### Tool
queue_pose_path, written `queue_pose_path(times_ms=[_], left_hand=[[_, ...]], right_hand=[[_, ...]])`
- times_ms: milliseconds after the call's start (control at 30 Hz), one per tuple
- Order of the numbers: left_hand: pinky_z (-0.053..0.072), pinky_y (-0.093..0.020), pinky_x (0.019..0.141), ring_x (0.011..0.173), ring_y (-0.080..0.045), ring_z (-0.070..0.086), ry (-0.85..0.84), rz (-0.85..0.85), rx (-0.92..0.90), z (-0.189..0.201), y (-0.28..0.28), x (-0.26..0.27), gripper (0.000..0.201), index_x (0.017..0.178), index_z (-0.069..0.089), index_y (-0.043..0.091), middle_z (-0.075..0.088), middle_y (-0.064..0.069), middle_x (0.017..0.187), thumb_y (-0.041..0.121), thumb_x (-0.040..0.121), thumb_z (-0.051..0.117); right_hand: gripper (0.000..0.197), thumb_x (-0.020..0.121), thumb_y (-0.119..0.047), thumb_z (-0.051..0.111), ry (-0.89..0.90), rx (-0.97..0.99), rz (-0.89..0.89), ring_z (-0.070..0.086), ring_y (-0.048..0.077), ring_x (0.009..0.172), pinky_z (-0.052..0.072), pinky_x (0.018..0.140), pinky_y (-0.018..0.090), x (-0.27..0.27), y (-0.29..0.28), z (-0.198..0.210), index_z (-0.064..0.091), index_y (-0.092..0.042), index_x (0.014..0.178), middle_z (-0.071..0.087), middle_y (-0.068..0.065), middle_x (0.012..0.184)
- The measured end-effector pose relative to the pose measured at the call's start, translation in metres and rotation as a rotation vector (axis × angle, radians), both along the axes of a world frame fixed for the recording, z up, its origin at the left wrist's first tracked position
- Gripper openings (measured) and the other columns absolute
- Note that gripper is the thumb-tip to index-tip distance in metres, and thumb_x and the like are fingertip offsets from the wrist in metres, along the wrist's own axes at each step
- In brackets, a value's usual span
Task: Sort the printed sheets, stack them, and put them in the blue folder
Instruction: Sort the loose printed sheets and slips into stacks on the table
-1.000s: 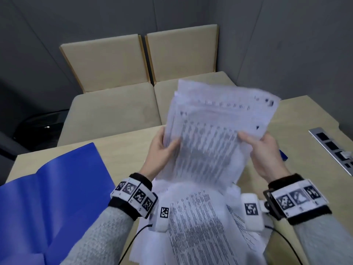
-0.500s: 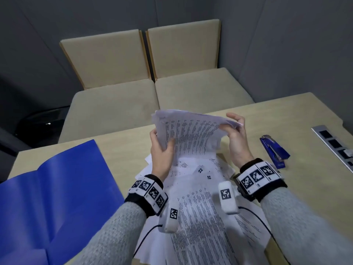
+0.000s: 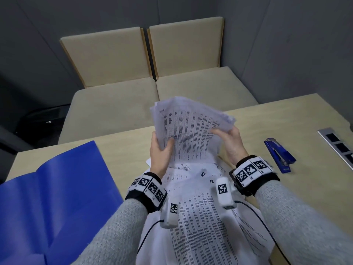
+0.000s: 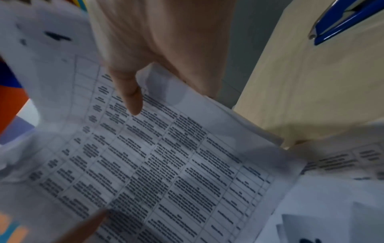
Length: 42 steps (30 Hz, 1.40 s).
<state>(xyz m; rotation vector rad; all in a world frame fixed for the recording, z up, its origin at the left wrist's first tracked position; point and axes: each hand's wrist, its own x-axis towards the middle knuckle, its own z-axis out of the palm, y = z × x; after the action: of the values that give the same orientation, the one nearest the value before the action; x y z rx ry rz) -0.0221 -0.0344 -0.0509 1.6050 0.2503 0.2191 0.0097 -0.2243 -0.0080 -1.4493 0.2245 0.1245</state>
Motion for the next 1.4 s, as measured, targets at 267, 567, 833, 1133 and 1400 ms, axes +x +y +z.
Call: queue_pose_path(times_ms=[267,567,833,1133,1400], left_hand=[[0.054,-0.027,0.082,0.094,-0.004,0.064,-0.112,-0.169,0.078,0.035,-0.004,-0.001,0.018,0.115,0.055,0.017,0.065,0.008,0.106,0.015,0.097,0.051],[0.052,-0.046,0.083,0.078,-0.021,0.060,0.424,-0.500,0.407,-0.024,0.009,-0.032,0.019,0.101,0.055,0.012,0.064,-0.008,0.089,0.019,0.095,0.039],[0.035,-0.038,0.088,0.108,-0.024,0.043,0.452,-0.800,1.220,-0.070,-0.004,-0.052,0.066,0.121,0.046,0.021,0.049,-0.003,0.114,0.053,0.070,0.072],[0.037,-0.029,0.067,0.086,-0.023,0.056,0.336,-0.594,1.099,-0.059,0.015,-0.011,0.026,0.103,0.059,0.011,0.057,-0.003,0.094,0.028,0.085,0.066],[0.045,-0.041,0.088,0.111,-0.028,0.052,-0.081,-0.558,1.387,-0.077,0.006,-0.023,0.075,0.136,0.036,0.017,0.047,-0.011,0.130,0.020,0.071,0.074]], right_hand=[[0.036,0.087,-0.012,0.065,-0.241,-0.160,-0.136,0.067,0.013,0.098,0.053,0.091,0.036,0.007,-0.021,0.050,0.060,-0.004,0.121,0.069,0.001,0.109],[0.010,0.090,0.000,0.054,0.097,-0.257,0.063,0.067,0.000,0.055,0.050,0.047,0.011,-0.047,-0.103,0.047,0.062,-0.004,0.092,0.072,-0.007,0.064],[0.015,0.084,-0.015,0.068,0.482,-0.412,0.635,0.070,0.015,0.089,0.051,0.080,0.027,-0.110,-0.125,-0.074,0.071,-0.013,0.099,0.074,0.002,0.095],[0.023,0.086,-0.019,0.062,0.210,-0.747,0.409,0.062,0.020,0.094,0.048,0.082,0.032,-0.083,-0.080,-0.112,0.063,-0.010,0.107,0.065,0.002,0.098],[0.016,0.092,-0.012,0.048,0.035,-0.946,0.494,0.037,0.004,0.052,0.022,0.049,0.020,-0.099,-0.051,-0.110,0.047,-0.024,0.103,0.040,-0.010,0.063]])
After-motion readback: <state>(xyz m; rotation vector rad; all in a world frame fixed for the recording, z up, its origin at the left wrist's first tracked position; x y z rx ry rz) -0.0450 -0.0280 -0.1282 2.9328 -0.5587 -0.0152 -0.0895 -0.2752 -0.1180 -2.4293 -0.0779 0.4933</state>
